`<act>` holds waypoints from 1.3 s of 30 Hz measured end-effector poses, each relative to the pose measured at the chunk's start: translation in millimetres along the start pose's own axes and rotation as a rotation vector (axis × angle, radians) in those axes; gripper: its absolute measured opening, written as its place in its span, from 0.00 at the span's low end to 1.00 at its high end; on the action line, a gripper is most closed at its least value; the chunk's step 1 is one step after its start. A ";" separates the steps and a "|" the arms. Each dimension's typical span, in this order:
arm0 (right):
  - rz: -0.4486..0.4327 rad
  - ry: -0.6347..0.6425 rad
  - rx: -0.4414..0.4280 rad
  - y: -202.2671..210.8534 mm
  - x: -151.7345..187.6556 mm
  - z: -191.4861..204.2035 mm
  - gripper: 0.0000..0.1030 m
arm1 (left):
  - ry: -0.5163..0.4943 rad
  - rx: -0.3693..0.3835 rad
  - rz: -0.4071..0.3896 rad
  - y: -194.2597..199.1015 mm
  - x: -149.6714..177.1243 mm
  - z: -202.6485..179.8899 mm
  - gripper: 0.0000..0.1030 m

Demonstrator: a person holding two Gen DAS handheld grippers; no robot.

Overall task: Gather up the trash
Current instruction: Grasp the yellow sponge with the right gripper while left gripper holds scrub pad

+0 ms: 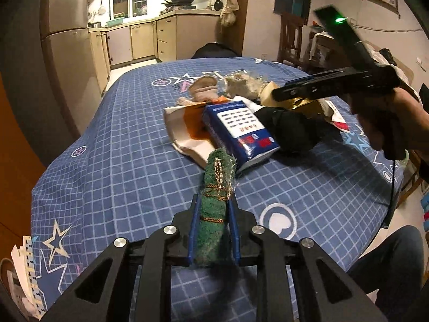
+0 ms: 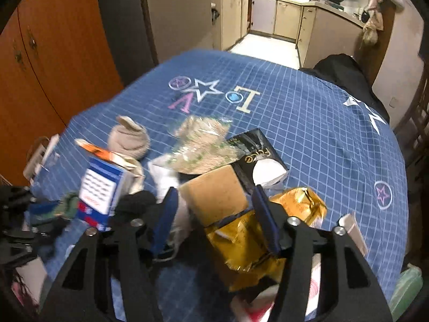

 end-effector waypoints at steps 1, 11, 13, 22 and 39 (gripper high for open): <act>0.006 0.002 -0.001 -3.6 0.6 -2.6 0.56 | -0.001 0.001 0.001 -0.1 0.1 -0.2 0.21; -0.088 -0.021 0.010 16.5 9.5 6.8 0.43 | 0.063 -0.051 -0.023 6.8 -7.0 -1.8 0.20; -0.145 -0.030 0.011 34.5 13.7 14.7 0.43 | 0.086 -0.069 -0.046 15.4 -11.5 -0.4 0.20; -0.375 -0.021 0.136 132.3 50.4 52.1 0.43 | 0.217 -0.089 -0.167 57.3 -54.9 -19.1 0.20; -0.520 -0.132 0.311 231.5 93.2 1.7 0.43 | 0.186 -0.042 -0.275 113.5 -146.9 -136.8 0.20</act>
Point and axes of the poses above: each gripper's, at about its wrist camera, not at the fingertips, and y roughly against the way its jaws point, z to its left, x to its underside, the point moved 2 cm from there along -y, roughly the way its jaws point, and after that the axes turned 14 degrees about -x, right-handed, at the moved point
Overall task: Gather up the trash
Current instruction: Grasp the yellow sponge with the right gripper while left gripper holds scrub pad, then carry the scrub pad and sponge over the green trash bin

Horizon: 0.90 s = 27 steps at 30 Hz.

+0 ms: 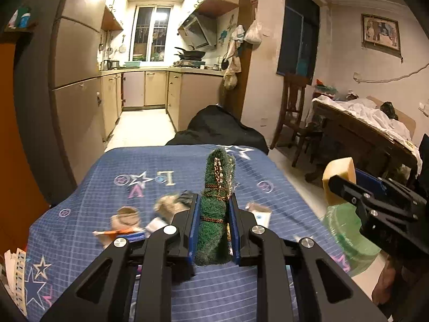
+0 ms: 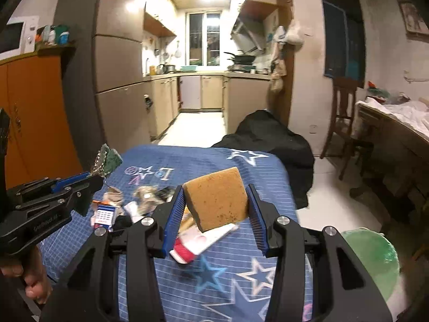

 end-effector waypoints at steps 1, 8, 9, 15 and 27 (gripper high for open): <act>-0.003 -0.008 0.010 4.1 -0.4 -7.2 0.43 | -0.004 0.005 -0.001 0.5 -3.1 -7.7 0.20; -0.019 -0.049 0.068 28.4 -0.2 -48.4 0.43 | -0.057 0.061 -0.008 1.4 -18.9 -71.5 0.20; -0.020 -0.056 0.078 33.2 -0.5 -55.8 0.43 | -0.067 0.078 -0.007 1.3 -21.4 -85.4 0.20; -0.009 -0.094 0.152 58.3 2.5 -100.3 0.43 | -0.116 0.172 0.001 -2.5 -31.3 -151.4 0.20; 0.084 -0.239 0.274 96.9 30.7 -209.3 0.43 | -0.244 0.373 0.089 -17.7 -18.0 -290.3 0.20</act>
Point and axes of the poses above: each gripper's, at about its wrist camera, not at the fingertips, and y roughly against the way its jaws point, z to its left, x to its underside, the point moved 2 cm from there along -y, roughly the way its jaws point, and after that the axes turned 14 degrees about -x, right-handed, at the moved point
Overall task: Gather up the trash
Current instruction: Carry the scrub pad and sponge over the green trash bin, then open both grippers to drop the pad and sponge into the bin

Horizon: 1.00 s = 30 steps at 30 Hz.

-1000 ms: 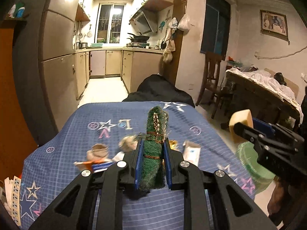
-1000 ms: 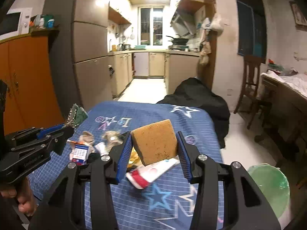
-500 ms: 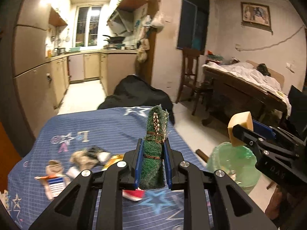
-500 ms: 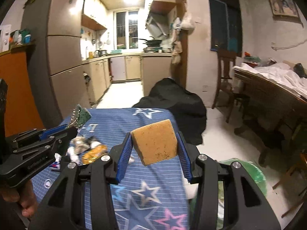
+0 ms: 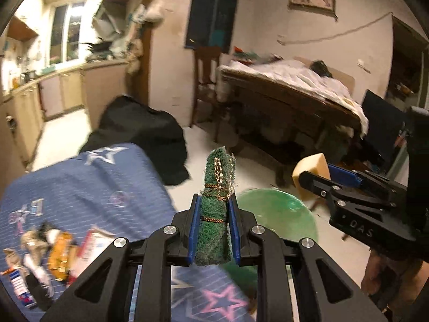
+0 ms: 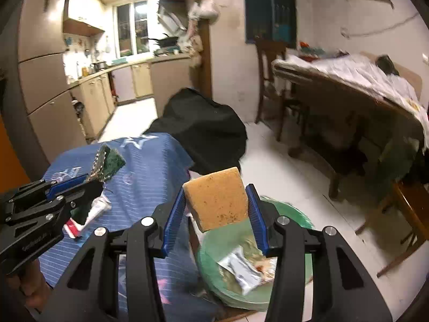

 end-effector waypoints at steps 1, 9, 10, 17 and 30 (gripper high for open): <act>0.016 -0.019 0.005 -1.6 1.5 -11.0 0.43 | -0.013 0.017 0.018 -9.7 -1.7 -12.4 0.20; 0.174 -0.114 0.033 -30.2 24.2 -77.9 0.43 | -0.071 0.108 0.155 -81.0 -1.3 -71.3 0.20; 0.192 -0.123 0.034 -33.1 28.5 -81.7 0.43 | -0.076 0.115 0.170 -88.3 -0.7 -76.1 0.20; 0.304 -0.197 0.008 -58.8 52.4 -117.7 0.43 | -0.125 0.156 0.289 -144.0 20.4 -102.6 0.21; 0.382 -0.233 -0.024 -82.8 71.1 -150.5 0.44 | -0.136 0.168 0.369 -202.6 44.4 -122.0 0.20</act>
Point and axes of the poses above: each gripper's, at about its wrist camera, not at the fingertips, and y roughly against the way its jaws point, z to its left, x to its underside, the point moved 2 cm from there along -y, roughly the way its jaws point, and after that the axes turned 14 degrees about -x, right-handed, at the moved point
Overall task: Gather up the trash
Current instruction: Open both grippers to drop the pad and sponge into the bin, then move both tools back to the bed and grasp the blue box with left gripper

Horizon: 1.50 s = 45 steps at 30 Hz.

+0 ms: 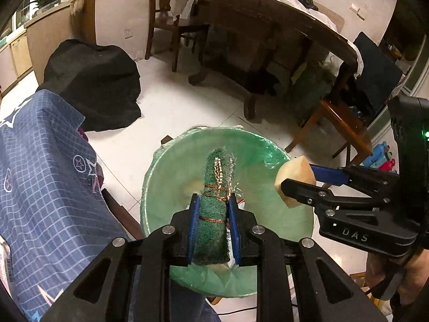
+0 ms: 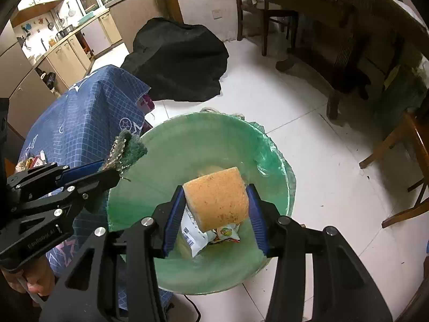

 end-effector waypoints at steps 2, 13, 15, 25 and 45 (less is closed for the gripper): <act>0.002 -0.001 0.000 -0.7 0.4 -1.8 0.44 | 0.000 0.001 0.003 -3.6 -1.1 -1.6 0.21; -0.027 -0.013 -0.008 4.3 1.6 -7.7 0.50 | 0.029 -0.035 0.003 -9.7 -4.0 3.3 0.51; -0.030 -0.014 -0.010 4.7 1.5 -8.3 0.55 | 0.032 -0.039 0.001 -8.5 -4.2 5.4 0.52; -0.055 -0.018 -0.009 13.5 4.8 -8.8 0.57 | 0.037 -0.051 -0.003 0.5 1.4 10.6 0.54; -0.475 0.272 -0.139 86.1 64.9 165.8 0.88 | 0.212 -0.256 -0.214 166.5 123.8 175.5 0.68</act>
Point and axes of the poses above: each gripper's, at about its wrist camera, not at the fingertips, and y roughly against the way its jaws point, z to its left, x to its underside, the point moved 2 cm from there along -y, roughly the way its jaws point, and after that the axes turned 14 degrees about -x, right-handed, at the moved point
